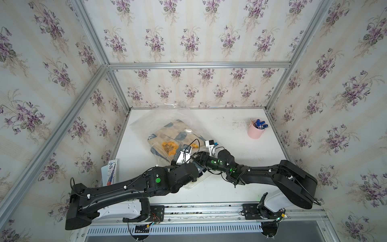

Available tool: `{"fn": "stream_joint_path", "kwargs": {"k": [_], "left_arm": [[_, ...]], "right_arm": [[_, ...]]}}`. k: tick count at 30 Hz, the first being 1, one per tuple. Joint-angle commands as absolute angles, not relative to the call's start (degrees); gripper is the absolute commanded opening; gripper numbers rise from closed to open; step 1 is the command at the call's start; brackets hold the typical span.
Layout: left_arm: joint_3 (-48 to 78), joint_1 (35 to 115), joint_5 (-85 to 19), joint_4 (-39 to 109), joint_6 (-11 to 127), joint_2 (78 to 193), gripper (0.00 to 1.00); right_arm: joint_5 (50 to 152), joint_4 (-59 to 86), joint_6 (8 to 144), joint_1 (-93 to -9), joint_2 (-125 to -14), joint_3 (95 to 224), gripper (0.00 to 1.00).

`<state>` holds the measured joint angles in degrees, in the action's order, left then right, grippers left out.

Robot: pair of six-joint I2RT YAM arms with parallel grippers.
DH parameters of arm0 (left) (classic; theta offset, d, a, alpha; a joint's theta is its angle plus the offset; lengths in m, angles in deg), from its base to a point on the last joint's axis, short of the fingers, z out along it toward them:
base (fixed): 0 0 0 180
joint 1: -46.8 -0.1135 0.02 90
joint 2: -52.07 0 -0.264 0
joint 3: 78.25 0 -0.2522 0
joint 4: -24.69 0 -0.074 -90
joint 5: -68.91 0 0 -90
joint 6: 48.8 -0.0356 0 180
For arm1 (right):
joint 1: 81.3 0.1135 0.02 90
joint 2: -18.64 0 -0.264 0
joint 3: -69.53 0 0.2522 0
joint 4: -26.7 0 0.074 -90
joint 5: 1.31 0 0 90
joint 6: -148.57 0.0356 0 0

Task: Take the blanket out of the vacuum bag
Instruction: Take out the blanket from the vacuum bag.

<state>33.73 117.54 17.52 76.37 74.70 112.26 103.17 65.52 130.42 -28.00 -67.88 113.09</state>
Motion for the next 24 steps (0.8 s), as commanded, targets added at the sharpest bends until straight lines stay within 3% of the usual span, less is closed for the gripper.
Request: {"fn": "stream_joint_path", "kwargs": {"k": [1,24], "left_arm": [[33.58,117.46,17.58,74.73,74.27,112.11,0.00],[32.61,117.43,16.69,74.90,73.96,112.17,0.00]], "right_arm": [[102.91,67.10,131.59,-27.87,-66.73,111.50,0.49],[100.60,73.10,137.01,-27.95,-78.75,116.95,0.58]]}}
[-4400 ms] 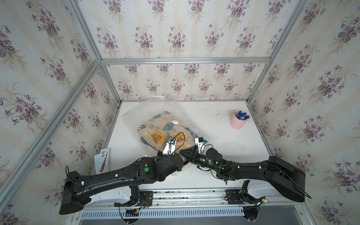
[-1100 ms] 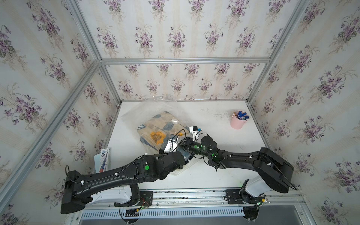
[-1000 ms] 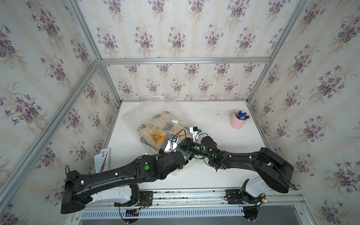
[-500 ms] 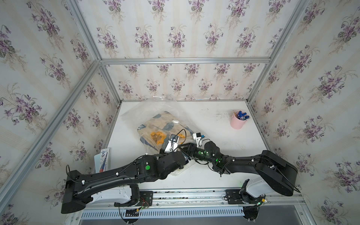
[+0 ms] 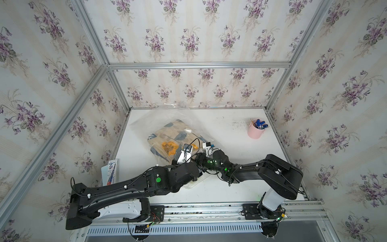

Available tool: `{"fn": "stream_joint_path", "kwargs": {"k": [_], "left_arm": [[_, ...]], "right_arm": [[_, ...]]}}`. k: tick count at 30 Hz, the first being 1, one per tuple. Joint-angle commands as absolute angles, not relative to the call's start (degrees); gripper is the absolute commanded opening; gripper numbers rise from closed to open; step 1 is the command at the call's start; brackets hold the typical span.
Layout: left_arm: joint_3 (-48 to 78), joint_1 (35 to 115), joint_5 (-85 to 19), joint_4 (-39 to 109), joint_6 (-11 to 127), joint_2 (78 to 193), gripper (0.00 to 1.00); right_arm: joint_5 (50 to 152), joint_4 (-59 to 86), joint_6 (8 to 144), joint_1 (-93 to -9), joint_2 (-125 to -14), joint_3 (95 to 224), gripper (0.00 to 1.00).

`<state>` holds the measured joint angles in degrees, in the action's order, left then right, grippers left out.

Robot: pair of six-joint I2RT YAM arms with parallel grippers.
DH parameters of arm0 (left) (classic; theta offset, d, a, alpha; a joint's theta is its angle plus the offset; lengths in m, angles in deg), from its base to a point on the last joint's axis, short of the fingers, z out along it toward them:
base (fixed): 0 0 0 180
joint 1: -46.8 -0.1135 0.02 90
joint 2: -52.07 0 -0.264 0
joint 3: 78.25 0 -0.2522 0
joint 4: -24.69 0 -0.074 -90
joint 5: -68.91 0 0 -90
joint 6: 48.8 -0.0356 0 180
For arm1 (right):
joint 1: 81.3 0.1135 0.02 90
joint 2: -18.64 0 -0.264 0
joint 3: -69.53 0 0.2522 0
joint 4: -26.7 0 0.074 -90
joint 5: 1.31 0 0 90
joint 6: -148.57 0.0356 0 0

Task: Take the blanket out of the vacuum bag
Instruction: Take out the blanket from the vacuum bag.

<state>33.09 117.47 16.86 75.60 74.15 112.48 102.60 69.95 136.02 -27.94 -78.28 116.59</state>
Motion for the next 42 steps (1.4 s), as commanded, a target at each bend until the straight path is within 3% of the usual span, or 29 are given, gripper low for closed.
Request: {"fn": "stream_joint_path", "kwargs": {"k": [1,6,12,17,21,33,42], "left_arm": [[32.76,117.46,16.77,75.17,74.06,112.11,0.00],[33.56,117.47,17.11,75.28,74.59,111.94,0.00],[33.79,117.46,16.96,75.43,75.03,110.92,0.00],[33.40,117.47,16.96,76.28,75.13,110.13,0.00],[32.12,117.47,16.96,77.59,74.91,109.75,0.00],[30.88,117.50,18.29,79.50,75.37,108.85,0.00],[30.11,117.45,18.85,79.15,75.41,110.52,0.00]], "right_arm": [[100.22,73.02,136.52,-27.90,-78.59,117.18,0.57],[98.48,69.53,134.56,-27.87,-79.52,120.15,0.55],[98.68,75.33,136.17,-28.13,-83.84,121.54,0.53],[99.50,77.53,136.35,-27.87,-83.50,121.71,0.17],[100.51,80.15,136.26,-27.13,-80.07,120.49,0.00],[99.16,73.19,135.40,-24.70,-68.68,118.83,0.00],[95.39,69.58,134.21,-21.28,-57.21,107.69,0.00]]}}
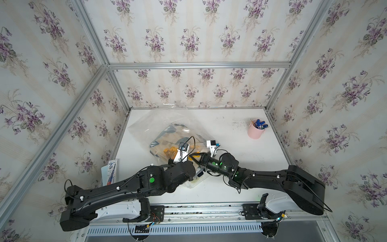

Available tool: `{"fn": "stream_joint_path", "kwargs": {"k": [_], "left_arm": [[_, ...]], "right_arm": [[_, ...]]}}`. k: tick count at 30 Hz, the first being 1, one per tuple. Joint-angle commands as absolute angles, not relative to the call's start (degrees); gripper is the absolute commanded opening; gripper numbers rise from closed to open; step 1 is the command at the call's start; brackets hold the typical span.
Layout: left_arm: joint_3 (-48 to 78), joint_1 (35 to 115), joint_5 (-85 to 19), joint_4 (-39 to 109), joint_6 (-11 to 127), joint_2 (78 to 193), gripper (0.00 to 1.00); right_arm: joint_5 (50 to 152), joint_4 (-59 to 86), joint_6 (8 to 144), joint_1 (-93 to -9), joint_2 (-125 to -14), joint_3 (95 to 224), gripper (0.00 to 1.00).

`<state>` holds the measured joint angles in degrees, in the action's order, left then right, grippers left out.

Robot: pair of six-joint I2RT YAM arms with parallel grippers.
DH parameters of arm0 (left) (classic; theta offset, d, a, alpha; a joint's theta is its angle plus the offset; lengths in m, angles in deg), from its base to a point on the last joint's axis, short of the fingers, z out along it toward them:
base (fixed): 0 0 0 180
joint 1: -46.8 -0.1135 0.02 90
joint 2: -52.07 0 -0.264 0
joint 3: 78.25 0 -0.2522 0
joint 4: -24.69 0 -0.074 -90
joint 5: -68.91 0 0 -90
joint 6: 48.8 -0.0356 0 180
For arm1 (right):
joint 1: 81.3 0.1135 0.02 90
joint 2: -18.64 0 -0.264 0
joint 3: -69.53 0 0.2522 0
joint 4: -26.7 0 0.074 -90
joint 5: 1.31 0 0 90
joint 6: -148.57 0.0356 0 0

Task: Take the blanket out of the vacuum bag
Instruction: Take out the blanket from the vacuum bag.

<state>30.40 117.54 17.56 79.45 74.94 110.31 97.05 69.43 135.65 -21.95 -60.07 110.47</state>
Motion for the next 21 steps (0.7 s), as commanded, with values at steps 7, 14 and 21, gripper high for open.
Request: {"fn": "stream_joint_path", "kwargs": {"k": [7,14,21], "left_arm": [[32.82,117.47,18.67,78.02,77.53,109.17,0.00],[34.39,117.51,19.81,76.85,80.13,110.18,0.00],[33.82,117.48,21.81,79.96,89.52,111.90,0.00]], "right_arm": [[90.65,56.28,131.38,-19.80,-34.63,95.94,0.00],[86.72,31.81,125.08,-19.16,-13.59,100.90,0.00],[86.51,18.21,113.15,-19.17,-13.61,117.79,0.00]]}}
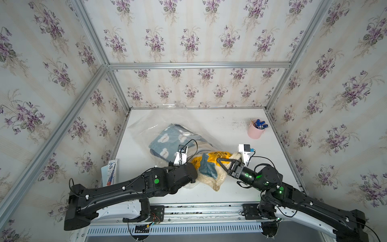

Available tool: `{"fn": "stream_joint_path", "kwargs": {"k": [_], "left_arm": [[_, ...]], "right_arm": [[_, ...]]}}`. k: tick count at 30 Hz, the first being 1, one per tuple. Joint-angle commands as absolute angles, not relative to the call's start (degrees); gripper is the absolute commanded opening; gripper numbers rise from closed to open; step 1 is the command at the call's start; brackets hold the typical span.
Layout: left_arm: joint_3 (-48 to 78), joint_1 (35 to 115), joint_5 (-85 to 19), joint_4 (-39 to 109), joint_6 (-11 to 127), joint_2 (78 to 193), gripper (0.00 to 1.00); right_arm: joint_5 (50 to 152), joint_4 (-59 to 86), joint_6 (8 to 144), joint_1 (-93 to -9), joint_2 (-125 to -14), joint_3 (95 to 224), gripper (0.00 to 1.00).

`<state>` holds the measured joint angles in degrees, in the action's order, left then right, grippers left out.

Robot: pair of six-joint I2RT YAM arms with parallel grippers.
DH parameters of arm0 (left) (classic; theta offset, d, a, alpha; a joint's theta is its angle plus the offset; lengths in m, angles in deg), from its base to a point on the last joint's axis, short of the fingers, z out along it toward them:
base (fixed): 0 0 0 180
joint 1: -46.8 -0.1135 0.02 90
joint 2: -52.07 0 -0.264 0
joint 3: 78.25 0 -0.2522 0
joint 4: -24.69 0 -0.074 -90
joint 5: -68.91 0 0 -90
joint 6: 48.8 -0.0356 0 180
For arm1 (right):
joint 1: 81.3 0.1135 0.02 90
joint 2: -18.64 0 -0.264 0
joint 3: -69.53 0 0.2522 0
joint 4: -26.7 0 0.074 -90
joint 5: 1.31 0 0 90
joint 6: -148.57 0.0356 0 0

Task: Take the blanket out of the vacuum bag
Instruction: Take out the blanket from the vacuum bag, then place the blanket at the center of the board.

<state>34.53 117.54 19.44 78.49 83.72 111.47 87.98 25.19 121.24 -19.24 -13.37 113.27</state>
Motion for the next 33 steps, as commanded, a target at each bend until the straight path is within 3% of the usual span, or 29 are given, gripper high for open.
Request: {"fn": "stream_joint_path", "kwargs": {"k": [1,11,20,26,33], "left_arm": [[33.59,117.44,21.96,80.52,90.77,112.10,0.00],[39.37,117.50,22.71,80.10,98.85,109.57,0.00],[44.22,117.46,23.66,77.71,100.13,107.32,0.00],[47.56,117.11,27.30,79.34,103.03,105.98,0.00],[50.10,115.53,28.91,79.31,100.74,103.66,0.00]], "right_arm": [[85.91,16.86,111.92,-19.17,-13.70,119.74,0.00],[82.85,10.13,101.86,-21.01,-24.07,139.94,0.00],[107.00,13.39,105.74,-46.14,-39.92,155.42,0.00],[108.10,10.31,104.10,-52.20,-43.44,160.45,0.00],[116.15,14.93,108.47,-64.30,-46.86,153.85,0.00]]}}
